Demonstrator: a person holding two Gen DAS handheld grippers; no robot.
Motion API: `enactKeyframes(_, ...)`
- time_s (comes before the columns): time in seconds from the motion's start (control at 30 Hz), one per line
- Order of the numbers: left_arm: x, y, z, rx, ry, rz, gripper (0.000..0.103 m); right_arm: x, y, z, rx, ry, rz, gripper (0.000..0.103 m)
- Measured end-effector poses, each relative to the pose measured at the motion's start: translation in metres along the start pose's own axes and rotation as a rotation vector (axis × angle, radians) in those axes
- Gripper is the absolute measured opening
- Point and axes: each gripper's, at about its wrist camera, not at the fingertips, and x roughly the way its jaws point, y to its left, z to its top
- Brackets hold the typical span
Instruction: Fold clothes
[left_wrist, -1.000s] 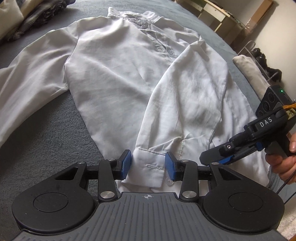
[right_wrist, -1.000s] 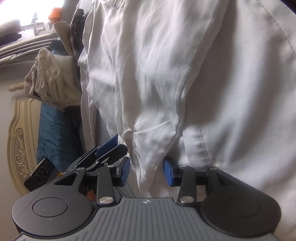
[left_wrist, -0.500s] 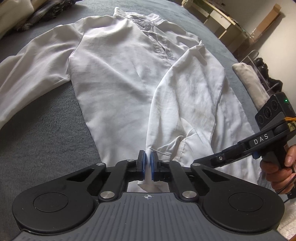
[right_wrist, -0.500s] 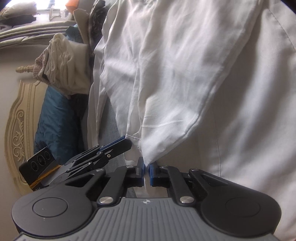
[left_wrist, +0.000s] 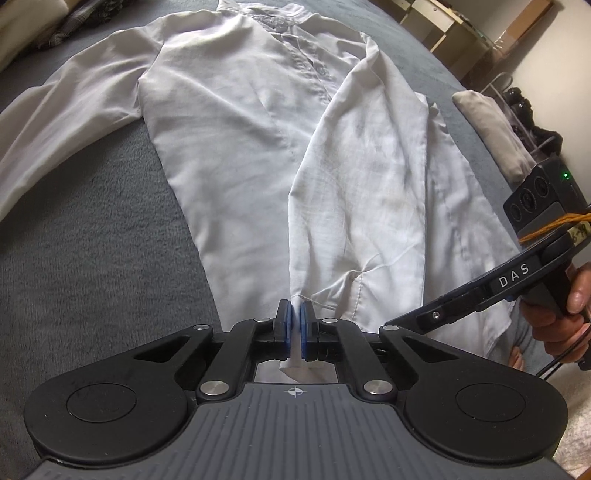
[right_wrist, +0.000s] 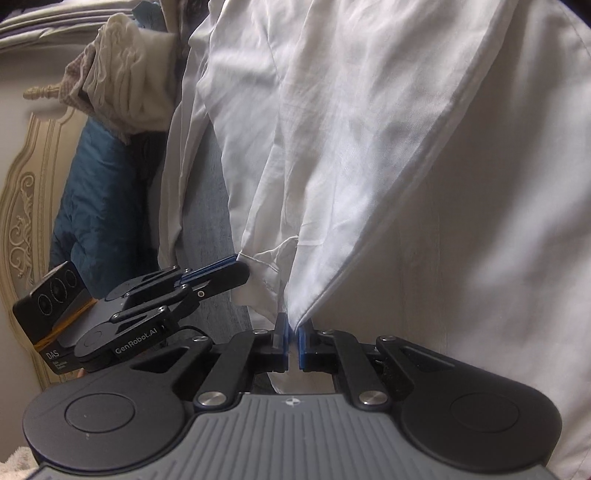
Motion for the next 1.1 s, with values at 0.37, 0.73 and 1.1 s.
enactKeyframes(0.37, -0.003, 0.001, -0.014, -0.01, 0.026, 0.026, 0.002, 0.009, -0.002, -0.011, 0.0, 0.038, -0.004, 0.005)
enactKeyframes(0.73, 0.006, -0.008, -0.024, 0.044, 0.068, 0.065, 0.012, 0.01, -0.006, -0.015, -0.056, 0.049, -0.046, 0.023)
enactKeyframes(1.1, -0.04, -0.018, 0.022, 0.084, -0.011, 0.12, 0.032, -0.139, -0.014, 0.011, -0.249, -0.354, -0.122, 0.043)
